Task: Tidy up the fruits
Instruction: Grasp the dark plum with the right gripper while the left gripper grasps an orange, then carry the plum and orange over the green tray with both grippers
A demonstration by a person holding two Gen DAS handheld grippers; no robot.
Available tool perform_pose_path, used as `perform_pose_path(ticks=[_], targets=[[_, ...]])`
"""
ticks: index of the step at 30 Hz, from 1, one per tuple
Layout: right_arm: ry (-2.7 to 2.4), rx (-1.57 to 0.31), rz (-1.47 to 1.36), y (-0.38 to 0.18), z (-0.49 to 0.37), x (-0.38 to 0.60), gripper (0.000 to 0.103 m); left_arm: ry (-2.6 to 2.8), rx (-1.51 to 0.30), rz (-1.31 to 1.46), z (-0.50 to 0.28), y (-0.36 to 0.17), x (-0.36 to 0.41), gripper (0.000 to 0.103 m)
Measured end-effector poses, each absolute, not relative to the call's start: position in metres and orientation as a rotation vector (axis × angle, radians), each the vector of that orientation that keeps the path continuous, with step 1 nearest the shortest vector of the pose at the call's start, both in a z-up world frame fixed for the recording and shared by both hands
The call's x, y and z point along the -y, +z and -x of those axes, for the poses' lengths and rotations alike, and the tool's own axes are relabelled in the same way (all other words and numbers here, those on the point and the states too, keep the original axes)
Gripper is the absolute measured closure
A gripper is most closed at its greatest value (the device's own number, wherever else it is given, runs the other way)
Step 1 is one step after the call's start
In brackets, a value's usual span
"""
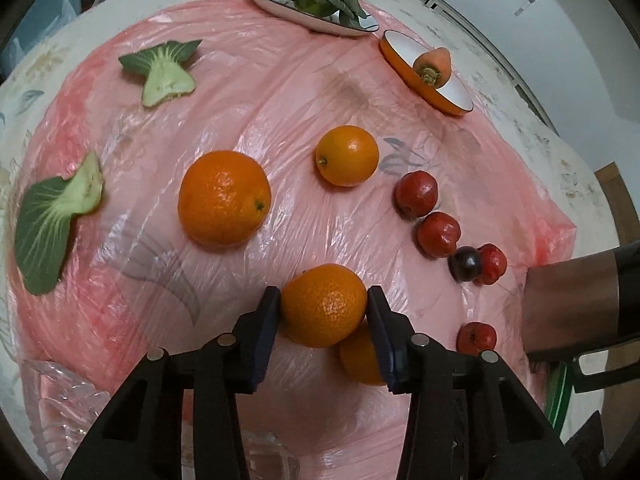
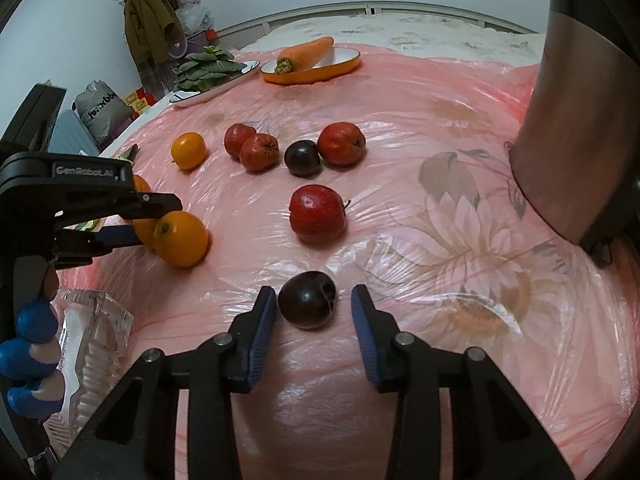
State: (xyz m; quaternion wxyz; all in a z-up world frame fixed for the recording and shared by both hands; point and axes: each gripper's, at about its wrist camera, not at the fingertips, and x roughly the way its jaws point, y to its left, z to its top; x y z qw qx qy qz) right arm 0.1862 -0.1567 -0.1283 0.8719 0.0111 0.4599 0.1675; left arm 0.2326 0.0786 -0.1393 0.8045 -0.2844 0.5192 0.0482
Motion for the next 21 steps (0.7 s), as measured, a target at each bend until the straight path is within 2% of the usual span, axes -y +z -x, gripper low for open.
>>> perform_pose_path(ticks=[3,5,11,21], targets=[[0.351,-0.962,-0.025,-0.129,-0.187,0.157,0.045,0.085,-1.106,0.651,-0.232,-0.142,-0.085,0.065],[0.347,-0.957,-0.035,-0.128,-0.187,0.158,0.057,0.069,-1.097,0.67,-0.23,-0.141,-0.088,0.066],[0.359,-0.93,-0.085,-0.12,-0.182,0.169,0.066,0.028,-1.051,0.702,-0.221,-0.129,-0.09,0.066],[0.367,-0.921,-0.101,-0.115,-0.173,0.174,0.067,0.009,-1.033,0.709,-0.21,-0.119,-0.092,0.066]])
